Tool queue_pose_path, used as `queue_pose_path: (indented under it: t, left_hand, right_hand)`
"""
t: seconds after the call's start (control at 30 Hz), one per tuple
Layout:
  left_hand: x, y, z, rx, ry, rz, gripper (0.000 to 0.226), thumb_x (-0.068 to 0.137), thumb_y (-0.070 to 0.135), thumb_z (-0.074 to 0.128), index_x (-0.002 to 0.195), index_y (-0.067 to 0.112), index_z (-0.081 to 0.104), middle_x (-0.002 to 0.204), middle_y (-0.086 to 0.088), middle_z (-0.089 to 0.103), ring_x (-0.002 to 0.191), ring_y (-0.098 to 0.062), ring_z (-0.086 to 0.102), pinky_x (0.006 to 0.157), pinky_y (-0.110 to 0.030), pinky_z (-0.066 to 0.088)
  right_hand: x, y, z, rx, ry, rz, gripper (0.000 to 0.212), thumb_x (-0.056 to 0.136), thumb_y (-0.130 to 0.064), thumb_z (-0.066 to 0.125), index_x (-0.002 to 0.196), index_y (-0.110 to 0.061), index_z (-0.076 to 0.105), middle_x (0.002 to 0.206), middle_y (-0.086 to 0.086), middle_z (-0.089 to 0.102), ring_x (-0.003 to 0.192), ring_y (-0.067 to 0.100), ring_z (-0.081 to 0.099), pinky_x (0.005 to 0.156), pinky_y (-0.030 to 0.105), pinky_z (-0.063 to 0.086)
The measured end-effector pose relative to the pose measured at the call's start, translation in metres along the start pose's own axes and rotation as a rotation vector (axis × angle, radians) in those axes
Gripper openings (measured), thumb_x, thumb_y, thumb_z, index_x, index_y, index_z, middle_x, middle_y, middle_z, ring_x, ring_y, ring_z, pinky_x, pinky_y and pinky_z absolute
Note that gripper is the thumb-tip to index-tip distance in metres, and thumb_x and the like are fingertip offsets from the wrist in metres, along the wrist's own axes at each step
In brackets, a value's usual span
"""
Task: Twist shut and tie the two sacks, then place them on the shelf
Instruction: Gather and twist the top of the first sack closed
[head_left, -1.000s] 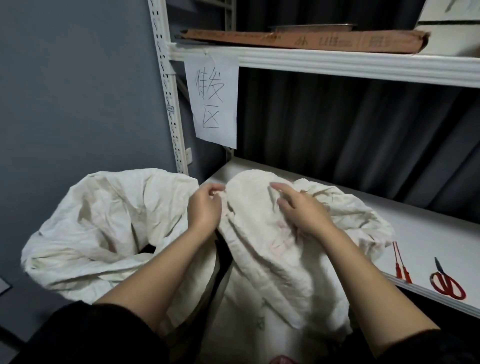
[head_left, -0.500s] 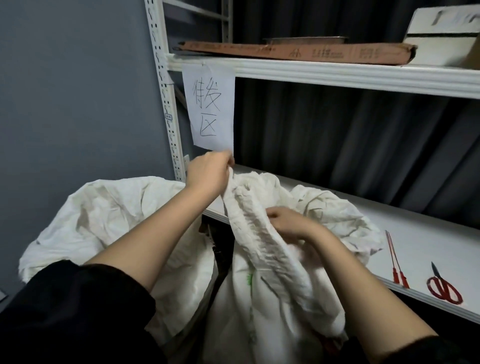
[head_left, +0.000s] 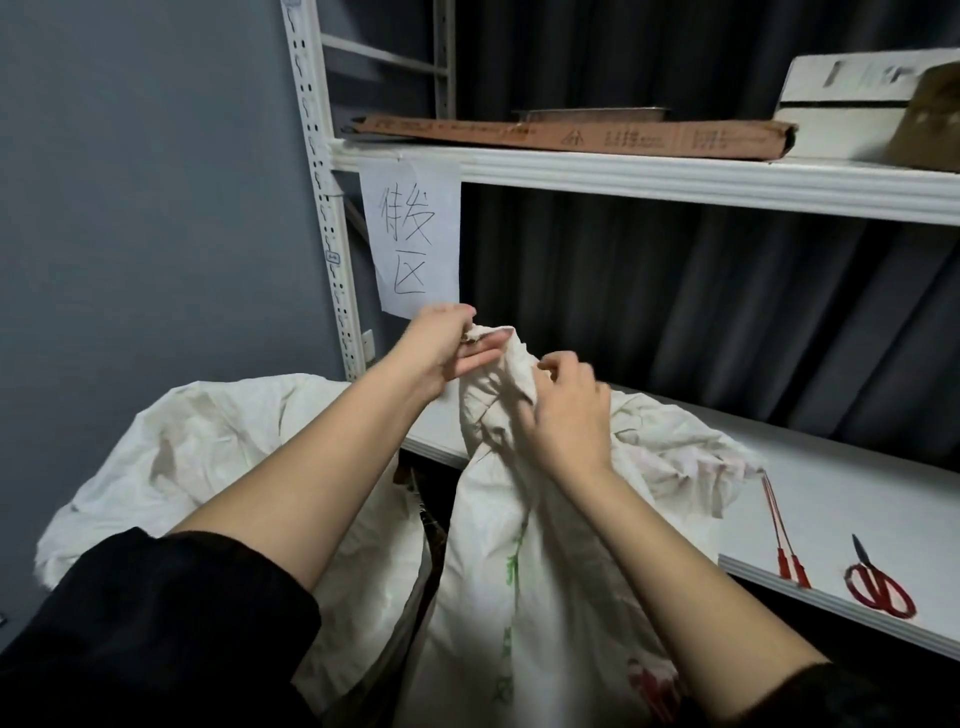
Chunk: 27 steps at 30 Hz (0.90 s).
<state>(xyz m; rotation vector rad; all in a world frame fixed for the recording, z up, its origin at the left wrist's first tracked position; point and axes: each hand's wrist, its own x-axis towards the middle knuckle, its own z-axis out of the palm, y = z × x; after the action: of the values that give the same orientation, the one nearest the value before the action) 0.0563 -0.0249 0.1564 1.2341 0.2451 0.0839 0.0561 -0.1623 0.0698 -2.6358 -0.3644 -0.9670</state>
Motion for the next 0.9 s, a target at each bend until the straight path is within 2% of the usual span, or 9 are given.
queue_pose_path:
  t: [0.1, 0.17, 0.3, 0.37, 0.43, 0.53, 0.63, 0.77, 0.9]
  left_hand:
    - [0.014, -0.012, -0.016, 0.205, 0.102, 0.154, 0.010, 0.094, 0.017, 0.048, 0.084, 0.016, 0.051, 0.083, -0.003, 0.055, 0.068, -0.014, 0.063, 0.056, -0.025, 0.055]
    - [0.014, -0.018, -0.024, 0.281, 0.052, 0.149, 0.027, 0.085, 0.033, 0.053, 0.102, 0.013, 0.056, 0.093, -0.004, 0.057, 0.077, -0.014, 0.057, 0.063, -0.026, 0.048]
    - [0.001, -0.027, -0.028, 0.428, -0.194, -0.005, 0.034, 0.067, 0.045, 0.050, 0.096, 0.028, 0.055, 0.106, 0.004, 0.063, 0.083, -0.012, 0.056, 0.081, -0.033, 0.038]
    - [-0.001, -0.031, -0.026, 0.547, -0.297, -0.052, 0.055, 0.063, 0.047, 0.054, 0.116, 0.033, 0.051, 0.118, 0.005, 0.058, 0.090, -0.013, 0.057, 0.086, -0.033, 0.037]
    - [0.001, -0.032, -0.022, 0.601, -0.330, -0.062, 0.049, 0.073, 0.043, 0.055, 0.121, 0.036, 0.047, 0.111, 0.004, 0.056, 0.089, -0.014, 0.055, 0.087, -0.033, 0.039]
    - [0.003, -0.027, -0.012, 0.534, -0.346, -0.006, 0.011, 0.092, 0.026, 0.047, 0.095, 0.034, 0.054, 0.077, 0.012, 0.059, 0.071, -0.007, 0.056, 0.087, -0.034, 0.044]
    - [0.002, -0.023, 0.000, 0.534, -0.325, 0.135, 0.022, 0.095, 0.013, 0.043, 0.094, 0.025, 0.061, 0.076, 0.010, 0.067, 0.071, -0.007, 0.062, 0.077, -0.031, 0.051]
    - [0.028, -0.012, -0.006, 0.239, 0.017, 0.216, 0.022, 0.092, 0.010, 0.044, 0.106, 0.007, 0.062, 0.091, -0.007, 0.068, 0.079, -0.022, 0.064, 0.066, -0.031, 0.052]
    - [0.044, 0.027, -0.017, 0.058, 0.280, 0.354, 0.021, 0.091, 0.007, 0.037, 0.079, 0.017, 0.051, 0.077, -0.005, 0.054, 0.070, -0.017, 0.048, 0.056, -0.024, 0.034]
  right_hand:
    - [0.022, 0.010, -0.020, 0.544, -0.094, 0.163, 0.031, 0.085, -0.023, 0.043, 0.102, -0.013, 0.068, 0.099, 0.000, 0.063, 0.092, 0.019, 0.055, 0.080, 0.031, 0.043]
    - [0.036, 0.010, -0.041, 0.905, -0.153, 0.358, 0.023, 0.085, -0.015, 0.056, 0.105, -0.014, 0.066, 0.087, -0.002, 0.064, 0.077, 0.009, 0.058, 0.069, 0.019, 0.046]
    - [0.062, 0.012, -0.073, 1.039, -0.322, 0.471, 0.011, 0.082, -0.022, 0.059, 0.078, -0.016, 0.067, 0.075, 0.003, 0.063, 0.074, 0.016, 0.057, 0.067, 0.029, 0.043]
    - [0.072, 0.010, -0.085, 1.068, -0.355, 0.458, 0.017, 0.081, -0.027, 0.058, 0.074, -0.016, 0.069, 0.074, 0.003, 0.066, 0.075, 0.018, 0.060, 0.072, 0.032, 0.043]
    - [0.078, 0.008, -0.095, 1.146, -0.436, 0.416, 0.020, 0.084, -0.025, 0.055, 0.072, -0.016, 0.068, 0.067, 0.001, 0.066, 0.067, 0.016, 0.061, 0.067, 0.028, 0.045]
    - [0.079, 0.004, -0.103, 1.303, -0.634, 0.363, 0.025, 0.090, -0.022, 0.050, 0.073, -0.013, 0.067, 0.066, 0.003, 0.067, 0.063, 0.016, 0.063, 0.063, 0.026, 0.049]
    - [0.077, 0.003, -0.102, 1.297, -0.683, 0.304, 0.024, 0.090, -0.023, 0.051, 0.076, -0.013, 0.068, 0.071, 0.004, 0.067, 0.069, 0.016, 0.063, 0.069, 0.030, 0.047]
    - [0.070, 0.011, -0.084, 0.996, -0.375, 0.128, 0.014, 0.085, -0.025, 0.062, 0.090, -0.013, 0.065, 0.083, 0.000, 0.065, 0.077, 0.010, 0.059, 0.074, 0.033, 0.048]
    - [0.043, 0.016, -0.062, 0.471, -0.354, 0.025, 0.060, 0.066, -0.042, 0.078, 0.114, -0.026, 0.047, 0.108, -0.007, 0.057, 0.101, 0.013, 0.054, 0.089, 0.037, 0.044]
